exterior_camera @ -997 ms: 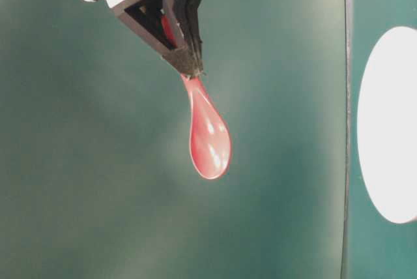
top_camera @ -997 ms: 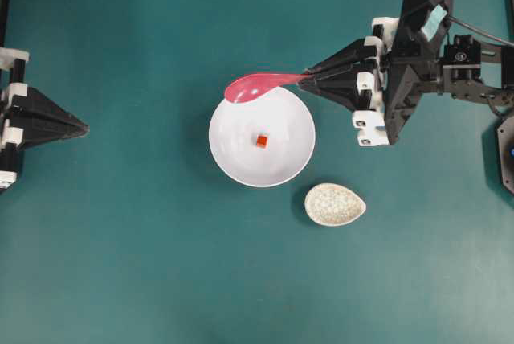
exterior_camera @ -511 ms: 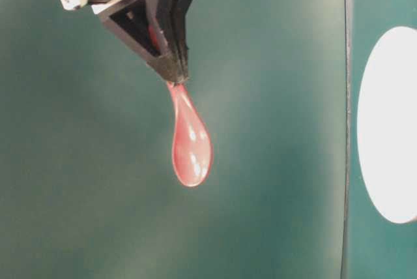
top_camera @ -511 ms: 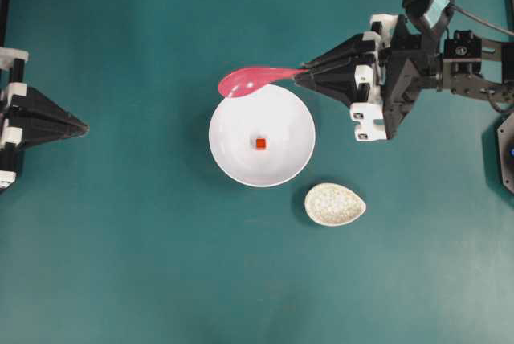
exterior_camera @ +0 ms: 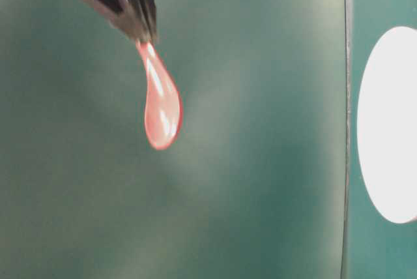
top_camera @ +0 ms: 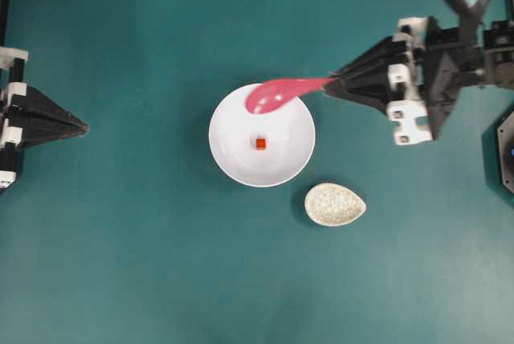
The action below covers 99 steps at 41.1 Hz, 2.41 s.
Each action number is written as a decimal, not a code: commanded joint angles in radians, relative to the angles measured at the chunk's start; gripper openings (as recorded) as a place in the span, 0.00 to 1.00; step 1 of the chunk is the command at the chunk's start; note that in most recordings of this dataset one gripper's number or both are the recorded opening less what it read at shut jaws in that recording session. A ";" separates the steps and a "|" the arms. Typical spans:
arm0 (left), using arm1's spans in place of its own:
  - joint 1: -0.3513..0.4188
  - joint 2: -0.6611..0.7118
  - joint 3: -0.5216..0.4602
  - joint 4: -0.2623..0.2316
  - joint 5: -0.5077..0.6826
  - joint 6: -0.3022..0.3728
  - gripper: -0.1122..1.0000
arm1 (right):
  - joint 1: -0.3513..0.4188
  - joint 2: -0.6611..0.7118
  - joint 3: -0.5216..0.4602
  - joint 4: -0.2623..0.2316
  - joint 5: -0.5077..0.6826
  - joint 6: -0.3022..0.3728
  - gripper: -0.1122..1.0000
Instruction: Grip the spoon and scoop the red block from the bowl with right arm.
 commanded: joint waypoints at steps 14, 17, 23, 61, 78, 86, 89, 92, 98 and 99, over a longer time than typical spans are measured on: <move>-0.002 0.003 -0.017 0.002 -0.058 0.002 0.10 | 0.063 -0.110 0.133 0.005 0.170 0.092 0.17; 0.000 0.003 -0.017 0.003 -0.061 0.000 0.10 | 0.080 -0.110 0.152 0.005 0.170 0.092 0.17; 0.000 0.002 -0.017 0.003 -0.061 0.000 0.10 | 0.109 -0.098 0.187 0.005 0.170 0.092 0.17; 0.000 0.002 -0.017 0.005 -0.063 0.002 0.10 | 0.252 0.164 0.299 0.005 -0.074 0.189 0.17; -0.002 0.002 -0.017 0.005 -0.067 0.008 0.10 | 0.252 0.172 0.301 0.008 -0.011 0.230 0.17; 0.000 0.002 -0.017 0.005 -0.067 0.012 0.10 | 0.252 0.172 0.298 0.006 0.008 0.238 0.17; -0.002 0.003 -0.018 0.005 -0.067 0.012 0.10 | 0.252 0.172 0.299 0.005 0.009 0.238 0.17; 0.000 0.002 -0.017 0.005 -0.067 0.011 0.10 | 0.250 0.172 0.298 0.005 0.009 0.239 0.17; 0.000 0.002 -0.018 0.005 -0.067 0.009 0.10 | 0.252 0.172 0.296 0.006 0.011 0.242 0.27; 0.000 0.002 -0.017 0.005 -0.067 0.009 0.10 | 0.252 0.172 0.296 0.006 0.011 0.242 0.29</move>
